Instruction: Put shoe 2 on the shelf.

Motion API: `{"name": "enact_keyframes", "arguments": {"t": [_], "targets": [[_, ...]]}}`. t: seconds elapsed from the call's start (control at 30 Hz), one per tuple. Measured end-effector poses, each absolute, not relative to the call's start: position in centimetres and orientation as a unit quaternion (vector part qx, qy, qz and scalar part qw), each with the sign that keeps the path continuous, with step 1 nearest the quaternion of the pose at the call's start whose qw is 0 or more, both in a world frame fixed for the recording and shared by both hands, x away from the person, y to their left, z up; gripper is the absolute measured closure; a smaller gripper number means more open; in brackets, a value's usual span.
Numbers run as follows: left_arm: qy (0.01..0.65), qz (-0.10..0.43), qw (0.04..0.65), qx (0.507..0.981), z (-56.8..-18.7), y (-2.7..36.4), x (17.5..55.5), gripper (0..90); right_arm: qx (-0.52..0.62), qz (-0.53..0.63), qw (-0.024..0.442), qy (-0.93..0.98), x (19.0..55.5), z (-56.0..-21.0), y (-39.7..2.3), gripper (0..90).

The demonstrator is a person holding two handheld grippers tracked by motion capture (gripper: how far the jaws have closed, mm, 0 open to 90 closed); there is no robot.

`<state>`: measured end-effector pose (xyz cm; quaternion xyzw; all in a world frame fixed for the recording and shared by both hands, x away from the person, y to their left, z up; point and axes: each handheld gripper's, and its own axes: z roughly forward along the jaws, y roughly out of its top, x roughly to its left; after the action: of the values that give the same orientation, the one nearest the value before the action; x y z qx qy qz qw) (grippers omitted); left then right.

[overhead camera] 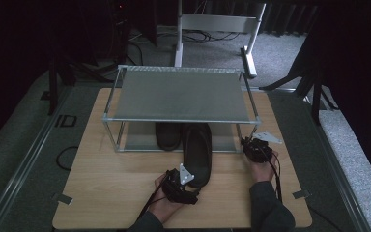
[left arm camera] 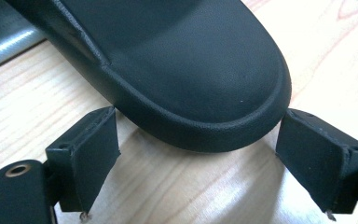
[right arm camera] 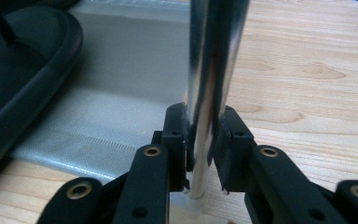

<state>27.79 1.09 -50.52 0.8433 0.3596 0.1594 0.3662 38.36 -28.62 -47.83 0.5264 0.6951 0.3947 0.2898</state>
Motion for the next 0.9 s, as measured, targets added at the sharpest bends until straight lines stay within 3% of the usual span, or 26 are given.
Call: {"name": "enact_keyframes", "arguments": {"t": [0.3,0.4,0.7,0.9], "targets": [[0.379,0.158,0.385,0.827,-49.9,0.9,29.3,16.7,0.519,0.394,0.288,0.702,38.4,-47.8,-28.6,80.5],[0.394,0.169,0.379,0.820,-49.8,1.0,30.0,21.3,0.519,0.394,0.288,0.702,38.4,-47.8,-28.6,80.5],[0.402,0.161,0.373,0.821,-50.2,0.4,31.2,20.5,0.518,0.395,0.287,0.702,38.3,-47.9,-28.6,80.6],[0.389,0.160,0.384,0.822,-49.8,0.5,30.0,20.3,0.519,0.398,0.285,0.701,38.4,-47.9,-28.7,80.3]]}}
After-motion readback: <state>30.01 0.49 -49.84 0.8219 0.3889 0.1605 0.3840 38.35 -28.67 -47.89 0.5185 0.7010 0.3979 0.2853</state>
